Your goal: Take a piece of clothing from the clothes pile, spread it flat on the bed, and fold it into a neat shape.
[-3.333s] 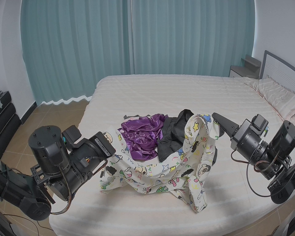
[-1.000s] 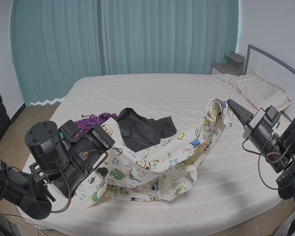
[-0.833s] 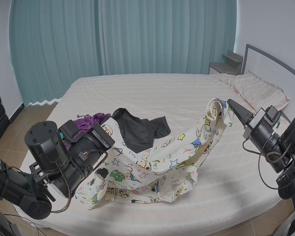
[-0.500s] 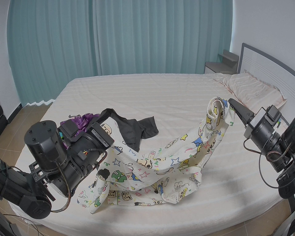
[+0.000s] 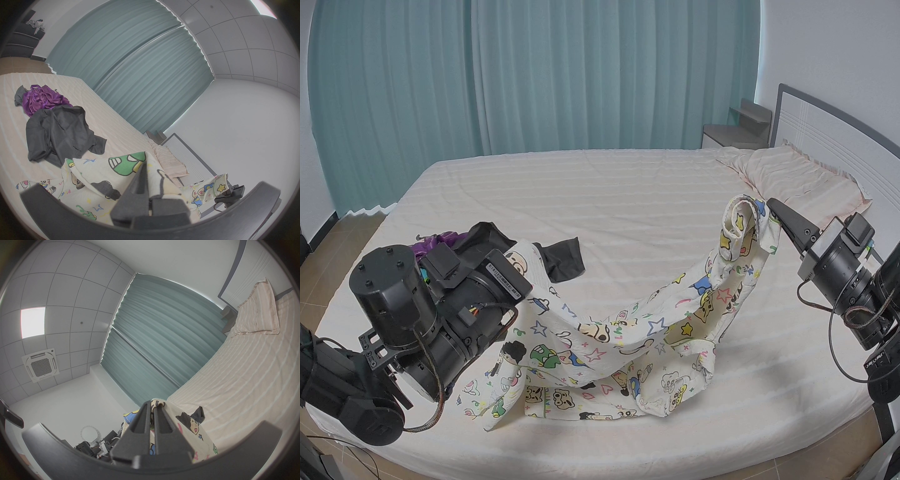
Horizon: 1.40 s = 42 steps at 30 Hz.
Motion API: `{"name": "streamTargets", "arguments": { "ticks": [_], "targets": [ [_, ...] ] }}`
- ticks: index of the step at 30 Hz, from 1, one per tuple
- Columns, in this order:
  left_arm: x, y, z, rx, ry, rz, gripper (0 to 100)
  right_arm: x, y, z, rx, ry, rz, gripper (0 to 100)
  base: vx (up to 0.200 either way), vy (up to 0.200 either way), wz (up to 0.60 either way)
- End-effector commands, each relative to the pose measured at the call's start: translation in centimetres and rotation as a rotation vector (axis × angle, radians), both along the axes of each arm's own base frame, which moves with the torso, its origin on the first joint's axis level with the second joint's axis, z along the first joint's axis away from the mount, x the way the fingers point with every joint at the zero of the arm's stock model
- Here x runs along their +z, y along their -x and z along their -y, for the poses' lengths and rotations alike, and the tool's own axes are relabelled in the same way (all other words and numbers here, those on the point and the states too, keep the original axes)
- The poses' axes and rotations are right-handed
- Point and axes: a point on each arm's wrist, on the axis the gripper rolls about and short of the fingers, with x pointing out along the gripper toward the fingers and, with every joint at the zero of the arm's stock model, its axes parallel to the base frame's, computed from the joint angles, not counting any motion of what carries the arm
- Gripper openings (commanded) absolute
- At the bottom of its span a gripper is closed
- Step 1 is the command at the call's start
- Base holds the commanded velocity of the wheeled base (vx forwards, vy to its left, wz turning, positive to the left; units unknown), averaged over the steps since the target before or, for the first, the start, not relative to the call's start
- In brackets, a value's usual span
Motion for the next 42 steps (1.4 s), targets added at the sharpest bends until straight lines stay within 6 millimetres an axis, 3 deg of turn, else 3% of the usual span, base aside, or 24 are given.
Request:
{"name": "streamTargets", "arguments": {
  "ticks": [1, 34, 42],
  "targets": [
    [0.06, 0.01, -0.01, 0.001, 0.002, 0.002, 0, 0.2, 0.12, 0.05, 0.001, -0.006, 0.014, 0, 0.0, -0.2, 0.0],
    [-0.06, 0.0, 0.05, -0.001, 0.001, -0.002, 0, 0.27, 0.08, 0.29, -0.007, -0.006, 0.017, 0, 0.0, -0.2, 0.0],
    [-0.13, 0.0, 0.05, -0.001, -0.003, -0.004, 0, 0.3, 0.09, 0.34, -0.008, -0.007, 0.019, 0, 0.0, 0.0, 0.0]
  ]
}}
